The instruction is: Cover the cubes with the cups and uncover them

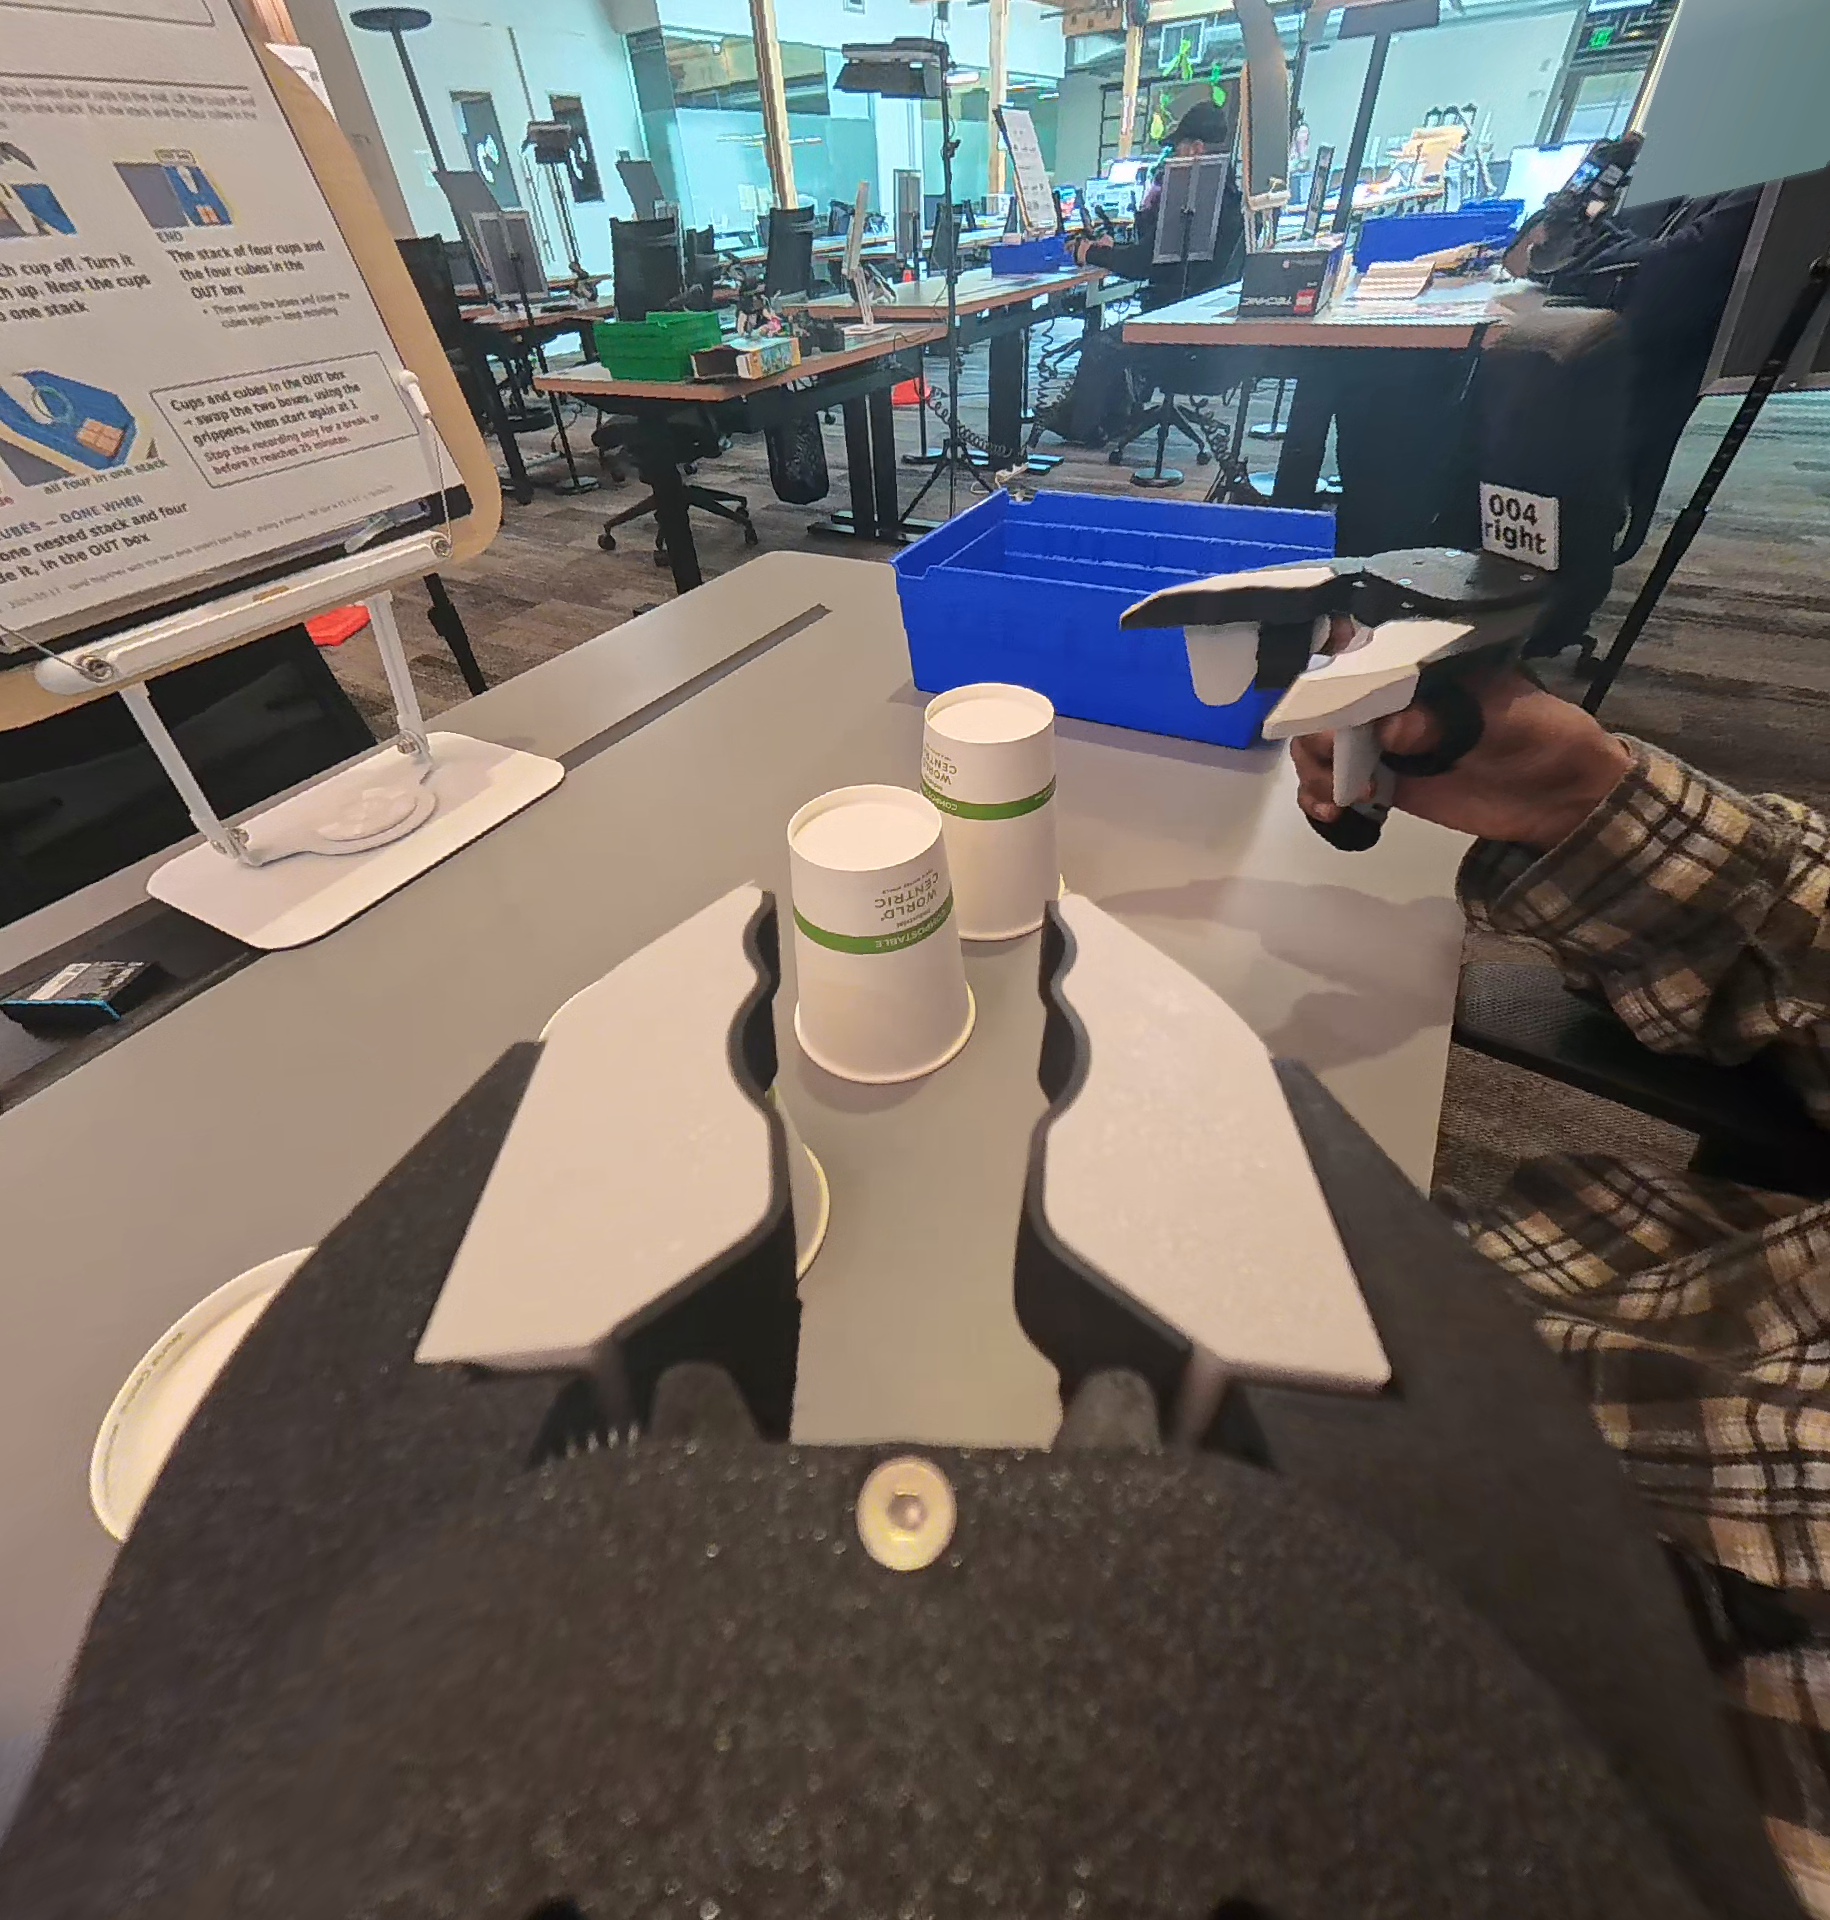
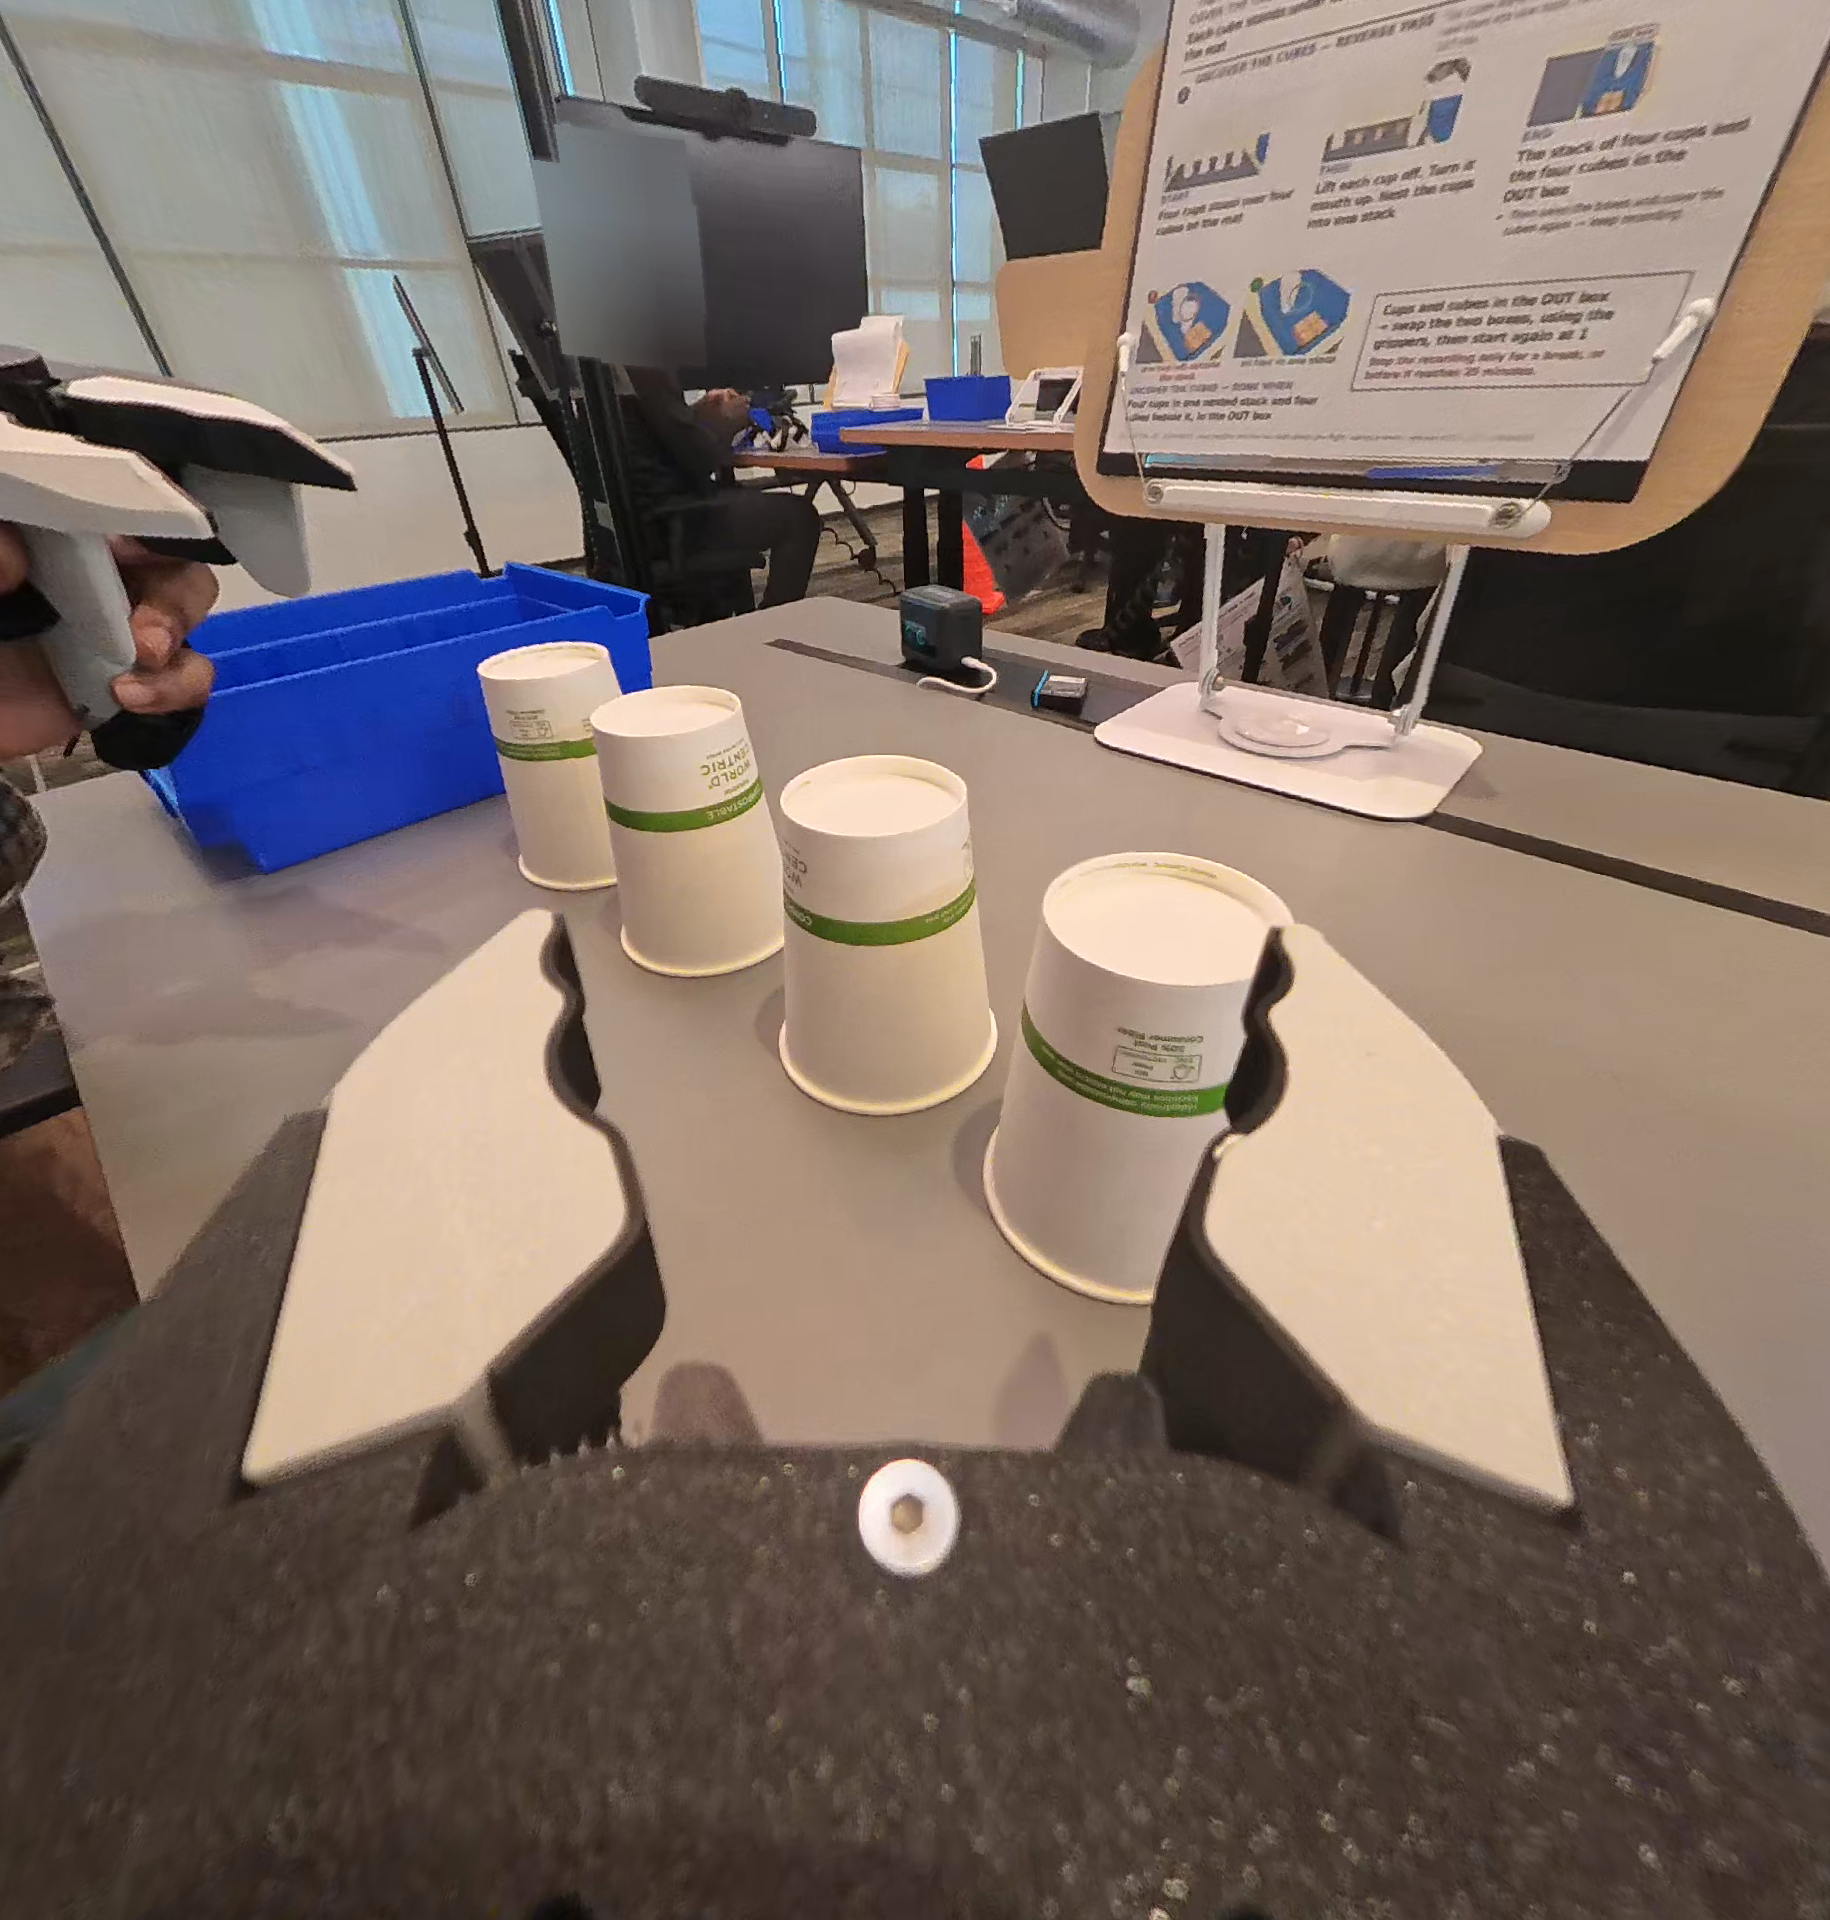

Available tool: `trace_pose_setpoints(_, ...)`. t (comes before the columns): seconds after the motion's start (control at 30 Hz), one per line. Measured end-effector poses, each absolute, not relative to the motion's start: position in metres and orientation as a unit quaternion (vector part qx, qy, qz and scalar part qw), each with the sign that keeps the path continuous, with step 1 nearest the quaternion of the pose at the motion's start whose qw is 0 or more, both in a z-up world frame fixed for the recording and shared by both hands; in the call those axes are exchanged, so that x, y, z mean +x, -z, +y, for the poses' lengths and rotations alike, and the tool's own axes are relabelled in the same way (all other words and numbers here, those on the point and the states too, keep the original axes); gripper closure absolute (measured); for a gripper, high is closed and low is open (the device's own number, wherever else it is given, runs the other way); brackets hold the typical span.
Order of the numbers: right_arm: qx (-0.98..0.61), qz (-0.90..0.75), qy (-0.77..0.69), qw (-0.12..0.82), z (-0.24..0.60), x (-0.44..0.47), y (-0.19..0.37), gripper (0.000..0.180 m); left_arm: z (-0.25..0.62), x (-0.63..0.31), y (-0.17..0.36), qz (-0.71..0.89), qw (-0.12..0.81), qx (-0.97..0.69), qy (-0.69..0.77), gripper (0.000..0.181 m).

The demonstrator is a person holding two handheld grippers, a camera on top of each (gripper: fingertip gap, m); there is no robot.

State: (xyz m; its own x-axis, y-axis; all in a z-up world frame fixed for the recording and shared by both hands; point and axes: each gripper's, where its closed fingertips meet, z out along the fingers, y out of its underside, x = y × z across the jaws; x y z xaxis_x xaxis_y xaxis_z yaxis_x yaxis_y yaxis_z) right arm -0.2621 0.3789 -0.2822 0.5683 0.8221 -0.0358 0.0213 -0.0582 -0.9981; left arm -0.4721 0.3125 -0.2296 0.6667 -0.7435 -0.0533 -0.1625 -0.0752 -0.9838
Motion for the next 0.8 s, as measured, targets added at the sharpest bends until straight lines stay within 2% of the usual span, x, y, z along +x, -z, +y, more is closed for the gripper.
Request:
trace_pose_setpoints(0.5,-0.667,-0.383,-0.290,0.569,0.381,-0.256,0.282,0.057,0.311,-0.471,0.232,0.341,0.593,-0.699,0.209,0.134)
trace_pose_setpoints(0.6,-0.682,-0.490,-0.214,0.500,0.388,-0.250,0.277,0.058,0.308,-0.469,0.230,0.345,0.594,-0.696,0.210,0.134)
trace_pose_setpoints(0.8,-0.669,-0.687,-0.058,0.279,0.418,-0.243,0.274,0.059,0.303,-0.466,0.228,0.356,0.592,-0.696,0.197,0.134)
